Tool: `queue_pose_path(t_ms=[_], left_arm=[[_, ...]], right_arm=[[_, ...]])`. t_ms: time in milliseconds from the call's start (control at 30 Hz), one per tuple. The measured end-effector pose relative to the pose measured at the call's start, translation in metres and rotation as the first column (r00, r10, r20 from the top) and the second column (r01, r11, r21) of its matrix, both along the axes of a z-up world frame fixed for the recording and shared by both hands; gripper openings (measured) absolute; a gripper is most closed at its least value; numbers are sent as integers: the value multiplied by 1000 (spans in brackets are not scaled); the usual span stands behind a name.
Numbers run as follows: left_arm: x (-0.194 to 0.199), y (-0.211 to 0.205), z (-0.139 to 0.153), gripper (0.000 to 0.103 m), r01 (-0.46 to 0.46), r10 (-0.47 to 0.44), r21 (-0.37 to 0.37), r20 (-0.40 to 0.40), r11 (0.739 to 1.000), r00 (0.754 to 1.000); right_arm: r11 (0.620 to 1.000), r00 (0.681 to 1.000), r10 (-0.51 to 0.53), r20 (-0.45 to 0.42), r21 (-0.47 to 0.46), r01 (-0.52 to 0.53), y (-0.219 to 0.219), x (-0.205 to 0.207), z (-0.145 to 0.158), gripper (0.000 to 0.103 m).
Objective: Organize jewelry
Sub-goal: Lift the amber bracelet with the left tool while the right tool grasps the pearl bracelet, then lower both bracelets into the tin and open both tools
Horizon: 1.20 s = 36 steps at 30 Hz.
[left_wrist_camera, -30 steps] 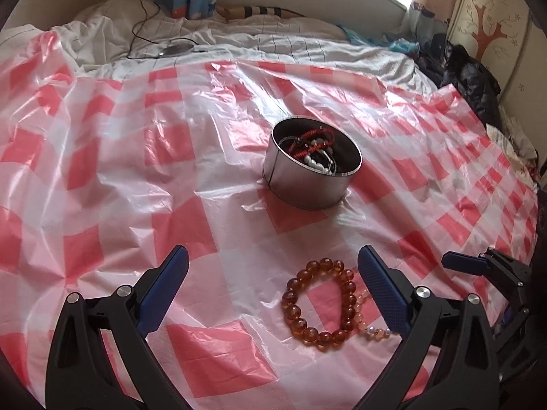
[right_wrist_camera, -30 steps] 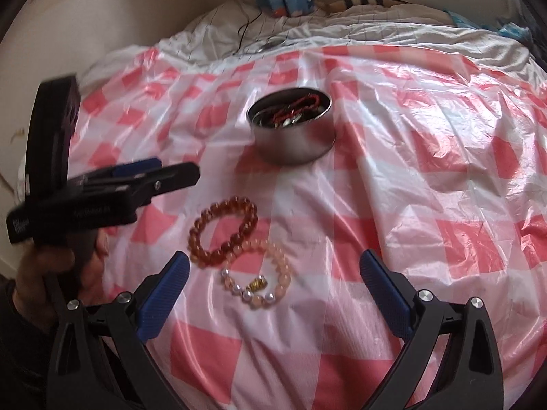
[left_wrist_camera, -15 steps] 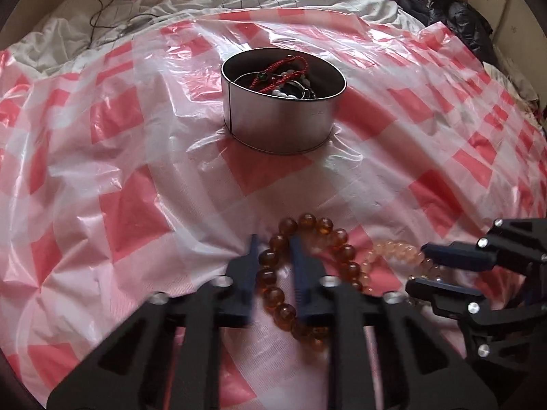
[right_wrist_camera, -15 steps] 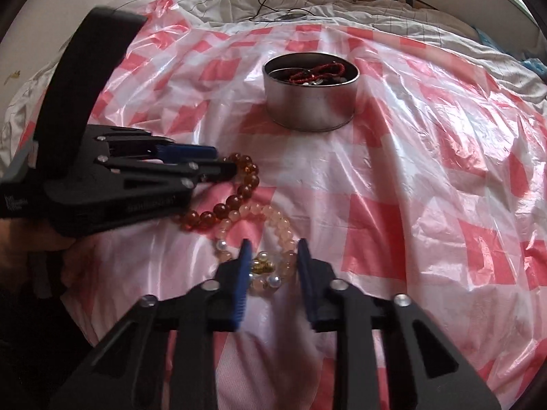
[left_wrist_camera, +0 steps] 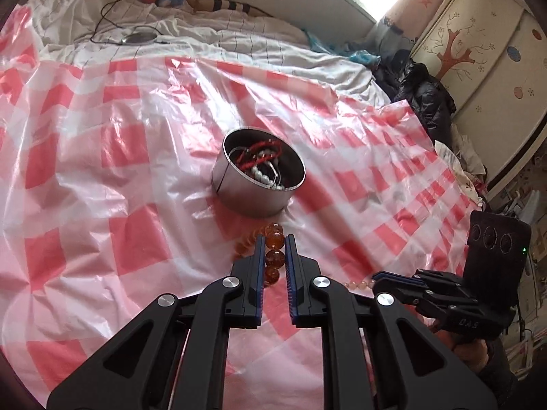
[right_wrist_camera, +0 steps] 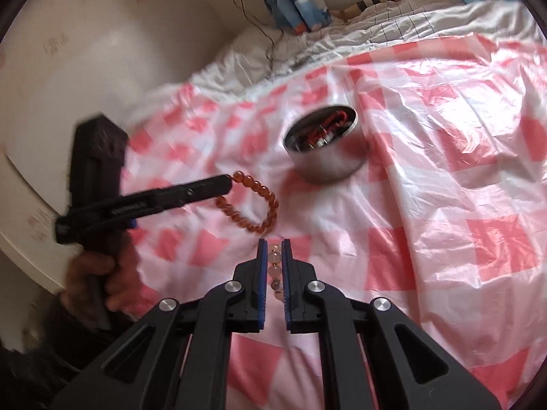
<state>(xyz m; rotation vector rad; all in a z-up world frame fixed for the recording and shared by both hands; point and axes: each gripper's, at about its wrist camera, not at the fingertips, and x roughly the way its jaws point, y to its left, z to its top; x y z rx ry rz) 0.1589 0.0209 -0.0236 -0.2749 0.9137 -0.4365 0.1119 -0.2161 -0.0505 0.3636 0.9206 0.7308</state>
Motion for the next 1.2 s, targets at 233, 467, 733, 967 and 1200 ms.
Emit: queue_pose_path(t_ms=[233,467,733,967,1200], left_arm=[[23,-10,32,10,5,-4,-20,70,1000,998],[68,-25,41,10,-20,29,-80,114,997,993],[113,-13,-8,26,-217,220,67,-44,974,975],[90,5,21,58,-277,272,84,69,957,960],[77,47,16,62,-359,358,3,20,933,933]], right_arm=[[978,999,-35,-9,204,36,-14,23,20,9],[961,996,-85,20,266,77,-19,66,38,9],[949,995,-99,-5,301,96,-6,124,35,9],[980,980,-192,-61,38,194,19,161,-4,22],[980,982,-191,-4,46,191,21,154,2,40]])
